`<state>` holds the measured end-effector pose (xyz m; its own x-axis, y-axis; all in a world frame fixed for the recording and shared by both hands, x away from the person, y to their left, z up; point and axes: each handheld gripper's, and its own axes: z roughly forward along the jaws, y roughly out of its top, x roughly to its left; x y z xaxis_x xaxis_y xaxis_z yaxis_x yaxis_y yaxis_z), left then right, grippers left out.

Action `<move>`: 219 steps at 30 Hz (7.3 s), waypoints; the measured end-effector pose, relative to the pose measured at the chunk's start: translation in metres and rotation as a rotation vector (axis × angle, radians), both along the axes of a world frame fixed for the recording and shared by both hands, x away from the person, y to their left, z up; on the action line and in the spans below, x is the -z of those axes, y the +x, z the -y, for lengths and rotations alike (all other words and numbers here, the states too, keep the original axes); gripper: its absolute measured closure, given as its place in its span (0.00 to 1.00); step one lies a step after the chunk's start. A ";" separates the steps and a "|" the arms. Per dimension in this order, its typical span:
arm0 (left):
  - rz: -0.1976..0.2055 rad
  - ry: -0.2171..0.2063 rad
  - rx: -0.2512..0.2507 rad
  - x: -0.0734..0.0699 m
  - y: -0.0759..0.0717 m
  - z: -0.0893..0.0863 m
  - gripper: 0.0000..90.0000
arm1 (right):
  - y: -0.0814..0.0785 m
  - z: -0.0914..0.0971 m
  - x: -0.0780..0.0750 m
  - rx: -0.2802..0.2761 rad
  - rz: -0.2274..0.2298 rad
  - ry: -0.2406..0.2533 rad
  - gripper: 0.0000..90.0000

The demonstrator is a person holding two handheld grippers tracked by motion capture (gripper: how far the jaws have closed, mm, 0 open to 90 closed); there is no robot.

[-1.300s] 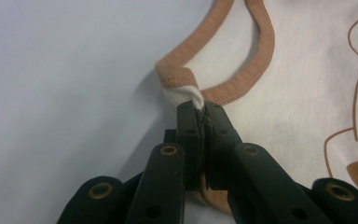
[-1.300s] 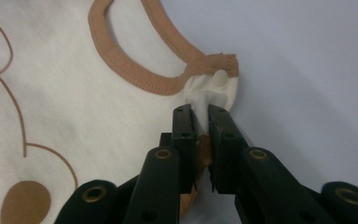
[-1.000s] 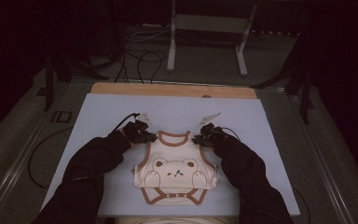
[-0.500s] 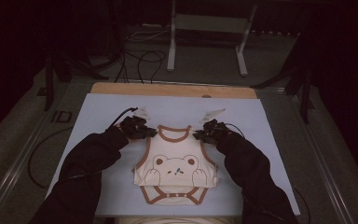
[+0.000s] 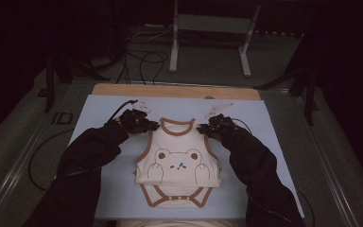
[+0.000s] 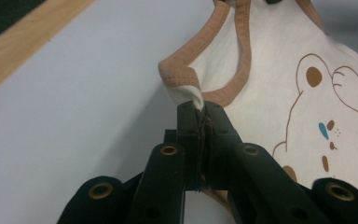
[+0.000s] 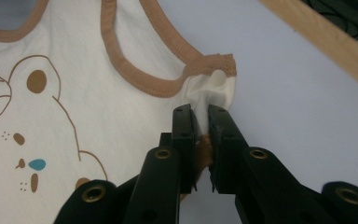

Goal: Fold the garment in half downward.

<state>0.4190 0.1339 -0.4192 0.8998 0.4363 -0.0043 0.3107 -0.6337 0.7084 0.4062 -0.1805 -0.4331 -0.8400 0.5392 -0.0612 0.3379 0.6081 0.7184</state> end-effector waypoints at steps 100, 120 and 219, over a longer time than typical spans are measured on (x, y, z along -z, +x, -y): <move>0.118 -0.003 0.144 -0.025 -0.099 0.005 0.97 | -0.102 0.009 -0.031 -0.128 0.140 0.080 0.91; 0.045 0.008 0.176 0.021 -0.122 0.005 0.97 | -0.127 0.007 0.014 -0.163 0.016 0.085 0.91; -0.172 -0.050 0.239 0.062 -0.162 0.002 0.96 | -0.160 -0.006 0.035 -0.222 -0.146 0.052 0.82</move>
<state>0.2571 0.1320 -0.4812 0.9612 0.2076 -0.1817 0.2750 -0.6688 0.6907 0.2465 -0.1748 -0.4677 -0.9357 0.3404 0.0926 0.3033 0.6423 0.7039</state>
